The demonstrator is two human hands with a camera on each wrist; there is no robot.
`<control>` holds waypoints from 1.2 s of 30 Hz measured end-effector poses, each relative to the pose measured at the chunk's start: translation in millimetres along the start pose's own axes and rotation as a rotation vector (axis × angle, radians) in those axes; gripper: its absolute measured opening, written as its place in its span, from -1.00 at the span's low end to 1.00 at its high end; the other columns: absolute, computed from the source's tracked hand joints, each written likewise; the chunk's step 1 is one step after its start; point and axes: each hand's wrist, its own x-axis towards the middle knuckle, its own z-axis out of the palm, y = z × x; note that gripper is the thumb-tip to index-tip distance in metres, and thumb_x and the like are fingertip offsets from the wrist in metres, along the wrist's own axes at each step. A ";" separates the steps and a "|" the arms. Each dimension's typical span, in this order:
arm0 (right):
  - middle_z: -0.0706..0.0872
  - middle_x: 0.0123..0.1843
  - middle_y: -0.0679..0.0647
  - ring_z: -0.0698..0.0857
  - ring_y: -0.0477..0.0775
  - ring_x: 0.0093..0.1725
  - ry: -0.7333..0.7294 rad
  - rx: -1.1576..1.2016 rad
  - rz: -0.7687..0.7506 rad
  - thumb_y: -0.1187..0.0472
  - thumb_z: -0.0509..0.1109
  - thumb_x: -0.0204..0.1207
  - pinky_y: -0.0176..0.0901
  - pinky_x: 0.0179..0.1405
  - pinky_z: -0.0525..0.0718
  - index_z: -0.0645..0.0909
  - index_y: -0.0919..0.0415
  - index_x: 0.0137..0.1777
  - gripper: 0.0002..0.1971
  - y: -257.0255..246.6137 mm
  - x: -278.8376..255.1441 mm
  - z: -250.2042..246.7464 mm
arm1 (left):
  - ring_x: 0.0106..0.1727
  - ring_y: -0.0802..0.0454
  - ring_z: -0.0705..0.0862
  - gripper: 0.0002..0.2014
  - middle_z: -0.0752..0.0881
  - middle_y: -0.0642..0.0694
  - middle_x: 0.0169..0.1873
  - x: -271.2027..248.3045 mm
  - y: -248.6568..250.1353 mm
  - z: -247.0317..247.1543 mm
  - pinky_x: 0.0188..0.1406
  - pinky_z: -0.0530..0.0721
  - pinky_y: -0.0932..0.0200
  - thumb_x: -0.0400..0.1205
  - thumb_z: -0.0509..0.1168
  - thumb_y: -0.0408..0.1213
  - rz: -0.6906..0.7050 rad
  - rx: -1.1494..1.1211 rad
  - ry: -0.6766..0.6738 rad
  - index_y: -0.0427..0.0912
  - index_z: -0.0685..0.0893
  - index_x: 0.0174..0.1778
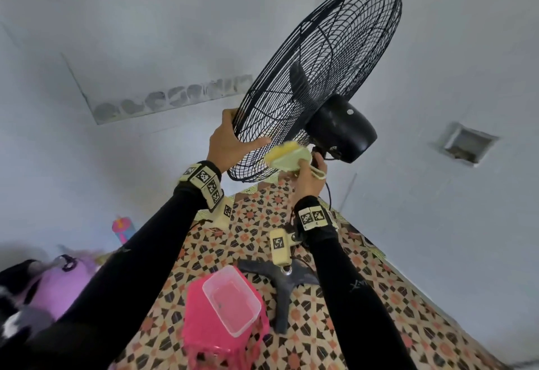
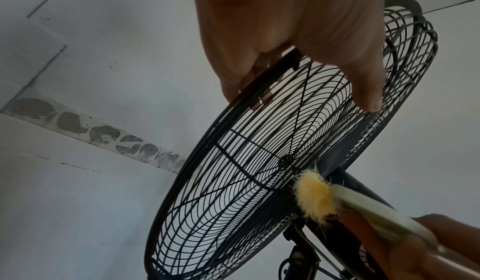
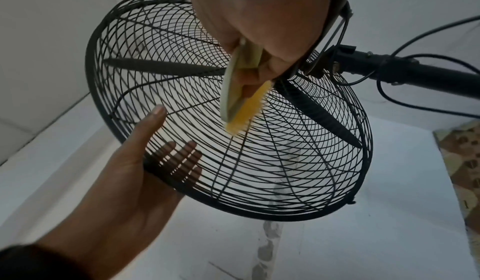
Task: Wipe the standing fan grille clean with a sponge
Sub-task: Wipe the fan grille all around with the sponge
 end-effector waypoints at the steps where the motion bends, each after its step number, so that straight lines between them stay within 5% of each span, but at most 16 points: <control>1: 0.69 0.31 0.25 0.76 0.42 0.19 0.000 0.004 -0.006 0.32 0.44 0.61 0.13 -0.11 0.85 0.54 0.06 0.50 -0.54 1.3 -1.7 2.7 | 0.22 0.14 0.70 -0.09 0.68 0.21 0.23 0.1 -0.9 -0.1 0.25 0.58 0.19 0.36 0.68 0.26 0.000 -0.003 -0.003 0.01 0.39 0.51; 5: 0.67 0.31 0.23 0.78 0.17 0.05 -0.126 -0.118 -0.045 0.32 0.42 0.64 -0.11 -0.25 0.83 0.59 0.10 0.46 -0.61 19.9 -22.3 3.0 | 0.25 0.14 0.69 -0.09 0.68 0.19 0.26 0.6 -4.9 0.2 0.30 0.57 0.19 0.37 0.67 0.26 0.009 -0.007 -0.011 0.01 0.39 0.52; 11: 0.65 0.35 0.30 0.80 0.18 0.15 -0.218 0.070 0.049 0.27 0.48 0.64 0.14 -0.01 0.86 0.52 0.21 0.15 -0.80 34.1 -40.8 -4.4 | 0.29 0.11 0.66 -0.08 0.66 0.15 0.31 1.3 -7.5 1.7 0.34 0.56 0.16 0.39 0.65 0.28 0.047 0.004 -0.020 -0.02 0.38 0.54; 14: 0.62 0.39 0.34 0.74 0.32 0.24 -0.281 0.144 0.229 0.19 0.41 0.68 0.16 0.04 0.82 0.56 0.28 0.37 -0.68 23.6 -36.3 -12.3 | 0.31 0.09 0.65 -0.08 0.65 0.13 0.33 2.0 -9.7 0.0 0.34 0.56 0.16 0.39 0.64 0.30 0.052 0.001 -0.026 -0.01 0.37 0.53; 17: 0.59 0.48 0.39 0.74 0.40 0.30 -0.436 0.100 0.381 0.34 0.33 0.71 0.14 0.14 0.82 0.51 0.23 0.48 -0.64 10.2 -25.1 -28.4 | 0.31 0.10 0.66 -0.08 0.66 0.13 0.33 2.4 -12.2 -2.4 0.35 0.56 0.17 0.39 0.66 0.27 0.045 -0.019 -0.040 0.00 0.37 0.54; 20: 0.57 0.49 0.38 0.80 0.35 0.21 -0.544 -0.013 0.405 0.45 0.38 0.66 0.01 0.07 0.85 0.43 0.06 0.50 -0.51 -0.8 -22.1 -36.7 | 0.40 0.10 0.63 -0.02 0.62 0.13 0.44 5.6 -17.2 -7.4 0.48 0.55 0.07 0.42 0.66 0.24 0.073 -0.041 -0.131 0.03 0.32 0.65; 22: 0.58 0.46 0.37 0.82 0.33 0.16 -0.583 -0.101 0.381 0.51 0.36 0.63 -0.11 -0.04 0.85 0.41 0.12 0.57 -0.44 -1.1 -25.1 -33.3 | 0.48 0.08 0.59 0.01 0.56 0.07 0.52 9.7 -24.7 -13.9 0.58 0.52 -0.07 0.43 0.60 0.33 0.079 -0.044 -0.202 0.05 0.32 0.71; 26: 0.54 0.45 0.37 0.83 0.30 0.06 -0.344 -0.113 0.271 0.47 0.29 0.67 -0.17 -0.21 0.85 0.57 0.21 0.43 -0.63 7.5 -37.0 -19.5 | 0.52 -0.02 0.58 -0.08 0.59 0.05 0.52 18.1 -31.2 -31.7 0.58 0.53 -0.20 0.40 0.42 0.49 0.039 -0.065 -0.301 0.07 0.47 0.62; 29: 0.56 0.43 0.20 0.79 0.18 0.12 -0.146 -0.042 0.099 0.47 0.32 0.66 -0.14 -0.16 0.84 0.41 0.15 0.66 -0.42 23.0 -48.8 -11.0 | 0.58 -0.07 0.52 -0.15 0.53 0.09 0.56 19.8 -29.0 -37.2 0.58 0.50 -0.13 0.46 0.37 0.48 0.054 -0.073 -0.352 0.17 0.43 0.64; 33: 0.54 0.49 0.22 0.75 0.04 0.14 -0.171 -0.139 -0.064 0.44 0.29 0.68 -0.15 -0.16 0.82 0.34 0.10 0.71 -0.38 52.8 -84.7 6.3 | 0.59 -0.04 0.51 -0.29 0.49 0.07 0.55 21.1 -30.4 -36.0 0.59 0.46 -0.10 0.66 0.38 0.29 0.086 -0.054 -0.361 0.15 0.37 0.70; 36: 0.56 0.46 0.24 0.76 0.12 0.18 -0.236 -0.162 -0.019 0.45 0.28 0.68 -0.05 -0.11 0.85 0.37 0.09 0.70 -0.40 68.1 -104.7 17.4 | 0.54 0.05 0.55 -0.16 0.53 0.09 0.54 21.5 -34.1 -35.9 0.61 0.48 -0.14 0.55 0.35 0.45 0.086 -0.042 -0.370 0.10 0.39 0.69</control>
